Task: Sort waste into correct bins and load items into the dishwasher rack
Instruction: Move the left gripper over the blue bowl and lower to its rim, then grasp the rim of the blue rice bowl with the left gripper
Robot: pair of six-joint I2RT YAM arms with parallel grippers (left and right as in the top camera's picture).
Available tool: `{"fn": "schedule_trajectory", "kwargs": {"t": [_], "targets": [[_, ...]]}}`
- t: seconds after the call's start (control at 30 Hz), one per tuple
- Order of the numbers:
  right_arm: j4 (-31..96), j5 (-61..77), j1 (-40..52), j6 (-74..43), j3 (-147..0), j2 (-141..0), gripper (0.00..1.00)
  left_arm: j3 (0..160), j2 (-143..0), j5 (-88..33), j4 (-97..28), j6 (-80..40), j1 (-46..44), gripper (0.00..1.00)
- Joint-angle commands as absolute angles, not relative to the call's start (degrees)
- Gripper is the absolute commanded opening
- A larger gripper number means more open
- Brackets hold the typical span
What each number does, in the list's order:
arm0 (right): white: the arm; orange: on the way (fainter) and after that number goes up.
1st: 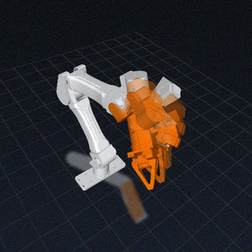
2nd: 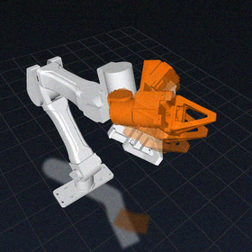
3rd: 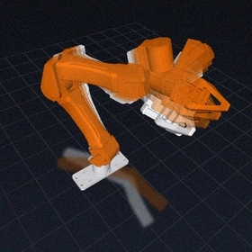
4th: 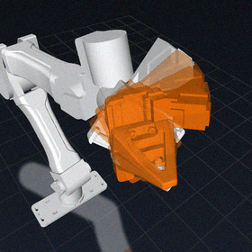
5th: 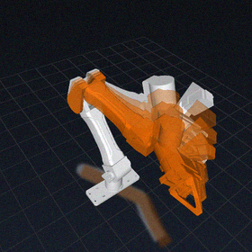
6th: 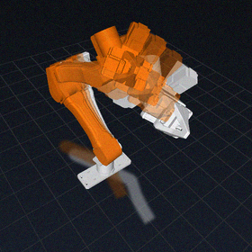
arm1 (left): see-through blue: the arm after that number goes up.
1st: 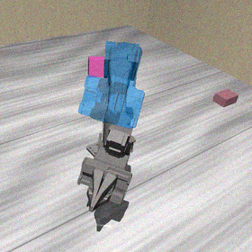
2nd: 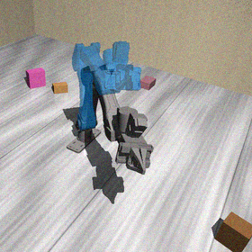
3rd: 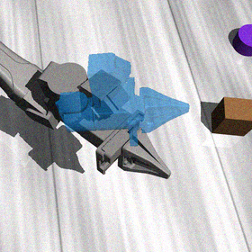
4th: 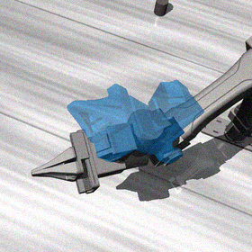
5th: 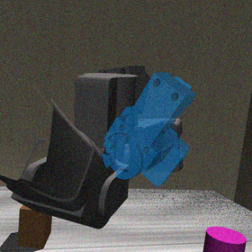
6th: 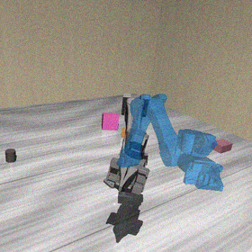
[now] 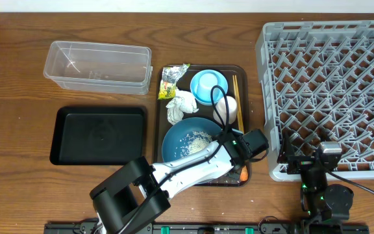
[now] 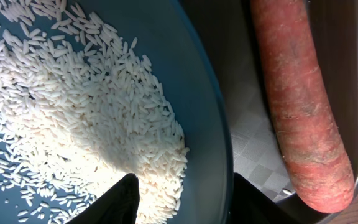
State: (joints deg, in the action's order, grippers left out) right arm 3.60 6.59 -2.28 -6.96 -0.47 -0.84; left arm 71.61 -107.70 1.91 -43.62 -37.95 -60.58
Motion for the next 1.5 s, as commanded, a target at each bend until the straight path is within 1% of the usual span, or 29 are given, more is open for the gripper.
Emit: {"fn": "schedule_trajectory", "kwargs": {"t": [0.0, 0.13, 0.2, 0.53, 0.97, 1.1, 1.2, 1.3, 1.33, 1.47], "targets": [[3.70, 6.44, -2.98, -6.79, -0.34, -0.43, 0.99, 71.09, -108.36, 3.05, -44.01, -38.72, -61.52, 0.44], [3.70, 6.44, -2.98, -6.79, -0.34, -0.43, 0.99, 71.09, -108.36, 3.09, -43.99, -38.72, -62.30, 0.35], [3.70, 6.44, -2.98, -6.79, -0.34, -0.43, 0.99, 71.09, -108.36, 3.16, -44.01, -38.72, -62.72, 0.33], [3.70, 6.44, -2.98, -6.79, -0.34, -0.43, 0.99, 70.74, -108.36, 4.69, -43.90, -38.74, -63.09, 0.33], [3.70, 6.44, -2.98, -6.79, -0.34, -0.43, 0.99, 68.66, -108.38, 5.65, -40.77, -40.40, -63.09, 0.32], [3.70, 6.44, -2.98, -6.79, -0.34, -0.43, 0.99, 68.66, -108.38, 5.67, -40.40, -40.40, -63.09, 0.22], [3.70, 6.44, -2.98, -6.79, -0.34, -0.43, 0.99, 68.66, -108.38, 5.65, -40.42, -40.38, -63.09, 0.19], [3.70, 6.44, -2.98, -6.79, -0.34, -0.43, 0.99, 68.66, -108.38, 5.65, -40.47, -40.38, -63.09, 0.19], [3.70, 6.44, -2.98, -6.79, -0.34, -0.43, 0.99, 68.66, -108.38, 5.65, -40.45, -40.38, -63.09, 0.14], [3.70, 6.44, -2.98, -6.79, -0.34, -0.43, 0.99, 68.69, -108.33, 5.65, -40.47, -40.36, -63.09, 0.06]]}}
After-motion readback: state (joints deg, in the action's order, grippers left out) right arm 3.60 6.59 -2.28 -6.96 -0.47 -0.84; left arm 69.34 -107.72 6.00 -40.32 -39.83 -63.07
